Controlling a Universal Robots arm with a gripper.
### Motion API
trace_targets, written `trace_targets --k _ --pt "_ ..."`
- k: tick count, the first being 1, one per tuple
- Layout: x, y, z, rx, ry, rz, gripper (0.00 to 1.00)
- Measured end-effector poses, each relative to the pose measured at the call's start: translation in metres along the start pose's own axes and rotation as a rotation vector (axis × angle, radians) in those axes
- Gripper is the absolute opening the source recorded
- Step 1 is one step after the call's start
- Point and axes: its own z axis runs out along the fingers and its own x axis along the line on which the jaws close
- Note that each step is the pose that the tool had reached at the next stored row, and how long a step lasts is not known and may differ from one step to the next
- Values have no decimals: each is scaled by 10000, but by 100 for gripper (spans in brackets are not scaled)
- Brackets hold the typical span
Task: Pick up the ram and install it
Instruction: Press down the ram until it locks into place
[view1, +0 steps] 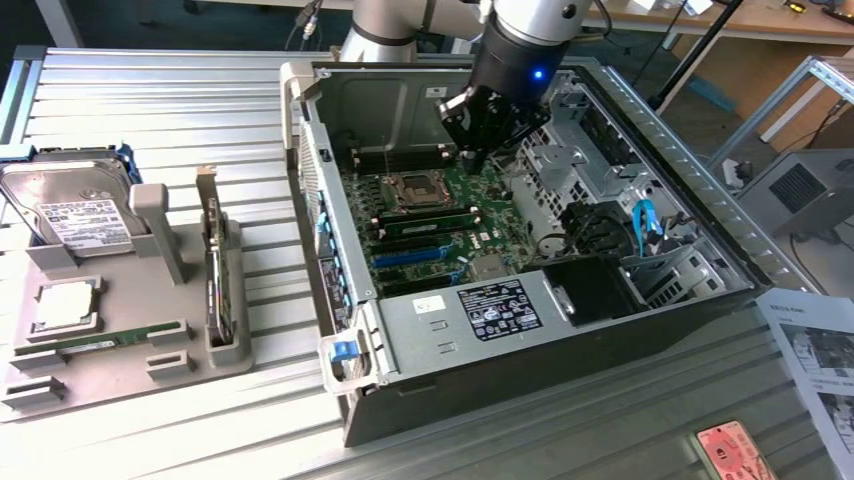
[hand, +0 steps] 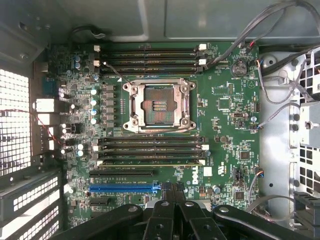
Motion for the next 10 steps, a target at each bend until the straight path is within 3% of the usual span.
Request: trace_targets --k 10 --pt "0 0 -17 -2 -1 0 11"
